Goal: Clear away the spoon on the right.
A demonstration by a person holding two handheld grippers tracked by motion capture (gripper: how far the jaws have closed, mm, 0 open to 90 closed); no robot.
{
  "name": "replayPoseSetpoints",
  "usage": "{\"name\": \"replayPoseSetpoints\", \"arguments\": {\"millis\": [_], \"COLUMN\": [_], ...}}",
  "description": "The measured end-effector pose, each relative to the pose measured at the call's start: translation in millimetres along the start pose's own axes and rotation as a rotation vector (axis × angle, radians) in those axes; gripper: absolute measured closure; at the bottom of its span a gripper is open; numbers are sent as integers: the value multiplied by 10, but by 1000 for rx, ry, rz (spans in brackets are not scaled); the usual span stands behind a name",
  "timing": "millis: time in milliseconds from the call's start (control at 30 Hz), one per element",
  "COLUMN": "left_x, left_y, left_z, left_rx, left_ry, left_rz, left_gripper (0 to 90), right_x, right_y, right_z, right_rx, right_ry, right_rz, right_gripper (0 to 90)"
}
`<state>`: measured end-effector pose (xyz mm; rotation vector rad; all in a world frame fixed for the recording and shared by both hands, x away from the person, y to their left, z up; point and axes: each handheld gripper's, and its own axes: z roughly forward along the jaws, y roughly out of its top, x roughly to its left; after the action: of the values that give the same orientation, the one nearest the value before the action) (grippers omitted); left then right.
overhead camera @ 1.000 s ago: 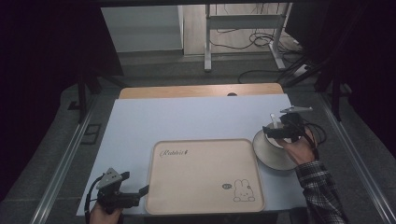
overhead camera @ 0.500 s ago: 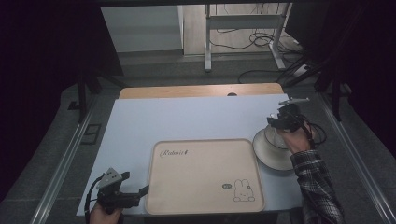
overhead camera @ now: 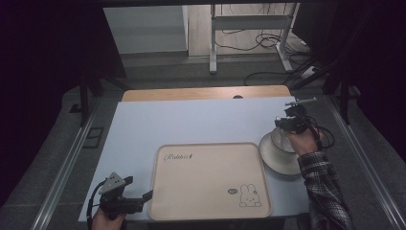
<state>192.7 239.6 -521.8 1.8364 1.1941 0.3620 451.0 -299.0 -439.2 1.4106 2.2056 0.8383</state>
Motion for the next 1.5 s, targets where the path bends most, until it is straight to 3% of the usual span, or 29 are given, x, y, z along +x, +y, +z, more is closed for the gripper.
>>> {"name": "replayPoseSetpoints", "arguments": {"millis": [200,667,1500], "left_x": [-2,-5,-6], "left_y": [1,2,4], "left_z": [0,3,5], "left_rx": [1,4,5], "left_ry": [1,2,2], "left_rz": [0,4,6], "left_gripper": [32,32,32], "right_x": [11,12,149], "right_y": [25,66,272], "right_z": [-118,-374,-910], "right_rx": [-2,-12,-41], "right_ry": [25,34,91], "right_rz": [-4,-23,-64], "right_gripper": [745,745,746]}}
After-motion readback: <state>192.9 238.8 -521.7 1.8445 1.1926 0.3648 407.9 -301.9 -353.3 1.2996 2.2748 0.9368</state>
